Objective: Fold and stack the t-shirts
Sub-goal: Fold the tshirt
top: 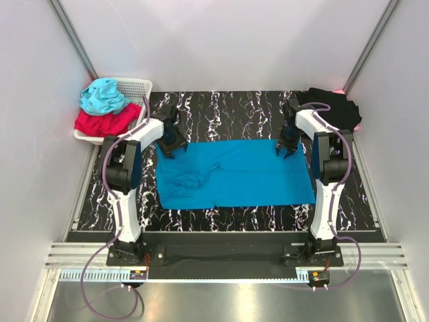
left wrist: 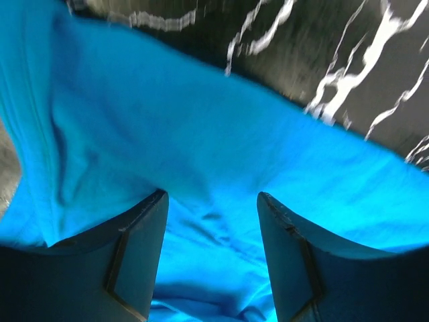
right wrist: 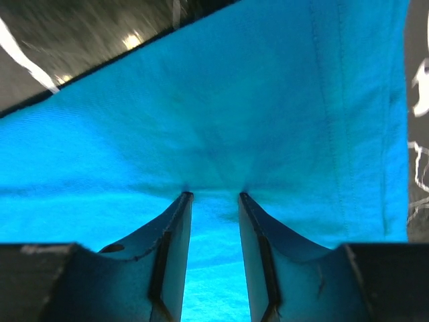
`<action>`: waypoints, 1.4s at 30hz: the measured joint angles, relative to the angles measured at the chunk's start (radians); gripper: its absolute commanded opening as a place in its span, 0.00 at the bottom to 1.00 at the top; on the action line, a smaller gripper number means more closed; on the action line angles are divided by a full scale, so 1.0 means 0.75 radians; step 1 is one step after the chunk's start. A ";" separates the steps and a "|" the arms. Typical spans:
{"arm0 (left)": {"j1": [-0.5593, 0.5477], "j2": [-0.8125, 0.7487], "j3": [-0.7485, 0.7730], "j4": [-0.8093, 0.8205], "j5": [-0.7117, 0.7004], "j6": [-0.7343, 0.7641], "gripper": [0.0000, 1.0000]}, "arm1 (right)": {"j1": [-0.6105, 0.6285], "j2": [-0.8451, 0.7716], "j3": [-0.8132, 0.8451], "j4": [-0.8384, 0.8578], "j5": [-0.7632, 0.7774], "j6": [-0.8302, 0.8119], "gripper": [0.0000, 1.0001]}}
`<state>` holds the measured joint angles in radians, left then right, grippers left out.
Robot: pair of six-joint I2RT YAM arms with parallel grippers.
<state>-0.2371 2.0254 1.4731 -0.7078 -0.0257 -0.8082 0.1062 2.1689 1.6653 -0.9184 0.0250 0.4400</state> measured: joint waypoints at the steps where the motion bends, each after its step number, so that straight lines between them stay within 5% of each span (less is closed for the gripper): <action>1: 0.007 0.018 0.032 -0.009 -0.003 0.001 0.62 | 0.000 0.011 0.020 -0.003 -0.001 -0.003 0.43; 17: 0.104 0.533 0.861 -0.167 0.045 0.131 0.63 | -0.005 0.274 0.489 -0.040 -0.036 -0.046 0.42; 24: 0.105 0.496 0.786 -0.093 0.062 0.199 0.64 | -0.005 0.279 0.519 -0.036 -0.038 -0.065 0.42; 37: 0.111 -0.044 0.340 0.022 0.027 0.211 0.66 | -0.005 0.167 0.369 0.001 -0.043 -0.068 0.41; 42: 0.083 -0.106 0.289 -0.036 -0.070 0.234 0.66 | -0.005 0.127 0.352 0.015 -0.035 -0.067 0.41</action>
<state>-0.1745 1.9457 1.6897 -0.7349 -0.0784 -0.6323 0.1024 2.2642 1.9297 -0.9073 -0.0010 0.3897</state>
